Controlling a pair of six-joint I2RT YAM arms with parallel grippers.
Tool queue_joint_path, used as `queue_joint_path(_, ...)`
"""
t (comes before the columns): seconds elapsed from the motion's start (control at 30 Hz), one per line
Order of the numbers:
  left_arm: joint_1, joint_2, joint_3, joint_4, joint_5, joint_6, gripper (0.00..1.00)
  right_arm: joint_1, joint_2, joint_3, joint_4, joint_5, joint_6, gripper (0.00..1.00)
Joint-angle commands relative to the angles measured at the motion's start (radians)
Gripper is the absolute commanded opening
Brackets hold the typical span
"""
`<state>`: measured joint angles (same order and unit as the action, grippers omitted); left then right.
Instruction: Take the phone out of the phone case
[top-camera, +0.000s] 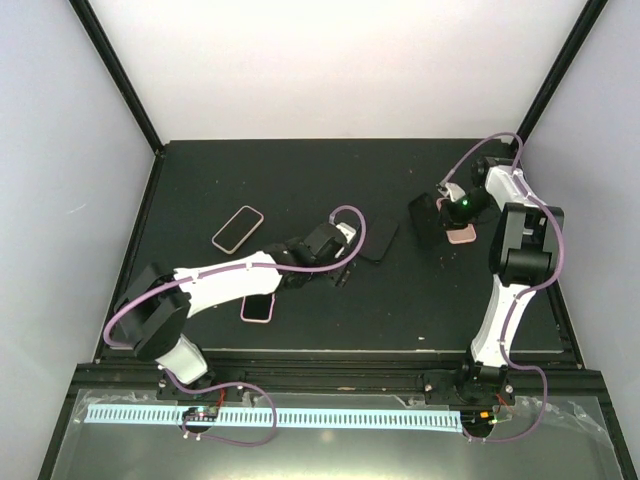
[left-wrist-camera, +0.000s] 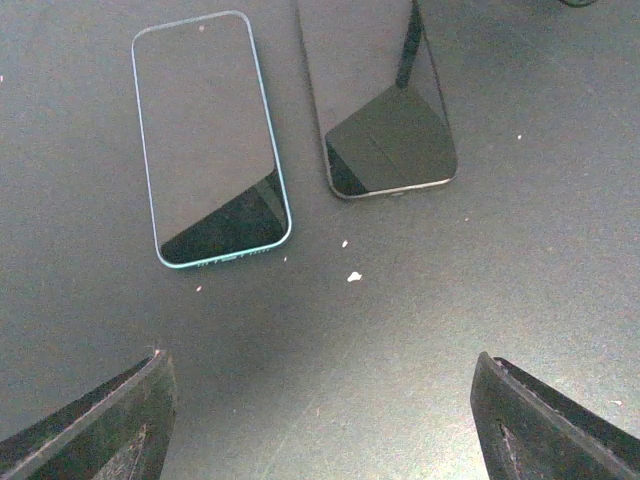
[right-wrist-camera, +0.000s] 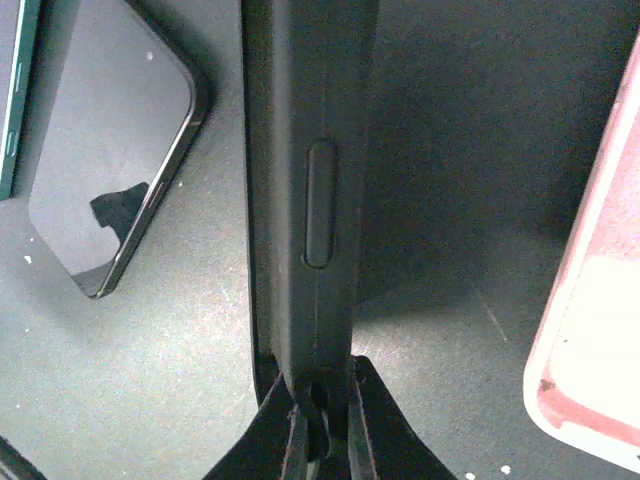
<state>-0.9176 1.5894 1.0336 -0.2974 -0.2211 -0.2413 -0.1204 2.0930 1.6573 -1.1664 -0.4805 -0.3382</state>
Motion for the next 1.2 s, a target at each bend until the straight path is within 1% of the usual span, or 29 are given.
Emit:
queue_joint_path(0.0,0.034,-0.048,-0.027,0.016,0.047,-0.074,0.83,-0.005,0.018,0.016,0.051,0.013,0.028,0.06)
queue_joint_path(0.13,0.072,-0.080,-0.075,0.024,0.081,-0.130,0.84,-0.005,0.036,0.028,0.040,0.032,0.014,0.20)
queue_joint_path(0.27,0.129,-0.124,-0.138,0.023,0.096,-0.199,0.84,-0.005,-0.005,0.006,0.049,0.086,0.000,0.31)
queue_joint_path(0.43,0.189,-0.181,-0.201,-0.037,0.073,-0.310,0.86,-0.005,-0.104,-0.053,0.068,0.124,-0.012,0.32)
queue_joint_path(0.5,0.204,-0.203,-0.216,-0.085,0.031,-0.360,0.92,-0.005,-0.172,-0.092,0.081,0.124,-0.011,0.32)
queue_joint_path(0.53,0.214,-0.215,-0.225,-0.107,0.022,-0.375,0.93,-0.005,-0.209,-0.111,0.082,0.105,-0.013,0.32)
queue_joint_path(0.57,0.223,-0.226,-0.236,-0.126,0.016,-0.387,0.98,-0.003,-0.254,-0.135,0.081,0.073,-0.019,0.32)
queue_joint_path(0.6,0.234,-0.238,-0.245,-0.144,0.009,-0.400,0.99,0.000,-0.300,-0.160,0.076,0.023,-0.034,0.32)
queue_joint_path(0.67,0.257,-0.254,-0.260,-0.181,0.006,-0.416,0.99,0.004,-0.382,-0.202,0.027,-0.147,-0.108,0.34)
queue_joint_path(0.77,0.309,-0.263,-0.282,-0.221,0.040,-0.431,0.99,0.006,-0.487,-0.265,-0.017,-0.377,-0.138,0.38)
queue_joint_path(0.83,0.344,-0.272,-0.294,-0.247,0.061,-0.444,0.99,0.006,-0.530,-0.307,-0.022,-0.461,-0.143,0.40)
queue_joint_path(0.9,0.365,-0.283,-0.304,-0.264,0.058,-0.447,0.99,0.004,-0.584,-0.380,0.037,-0.485,-0.124,0.41)
queue_joint_path(0.97,0.387,-0.295,-0.315,-0.270,0.052,-0.452,0.99,0.004,-0.654,-0.487,0.157,-0.468,-0.079,0.41)
queue_joint_path(1.03,0.418,-0.297,-0.331,-0.264,0.066,-0.450,0.99,0.005,-0.711,-0.573,0.264,-0.459,-0.029,0.45)
queue_joint_path(1.07,0.430,-0.295,-0.337,-0.257,0.079,-0.447,0.99,0.004,-0.723,-0.592,0.284,-0.461,-0.021,0.47)
queue_joint_path(1.17,0.460,-0.271,-0.350,-0.240,0.101,-0.422,0.99,0.006,-0.728,-0.594,0.268,-0.475,-0.050,0.50)
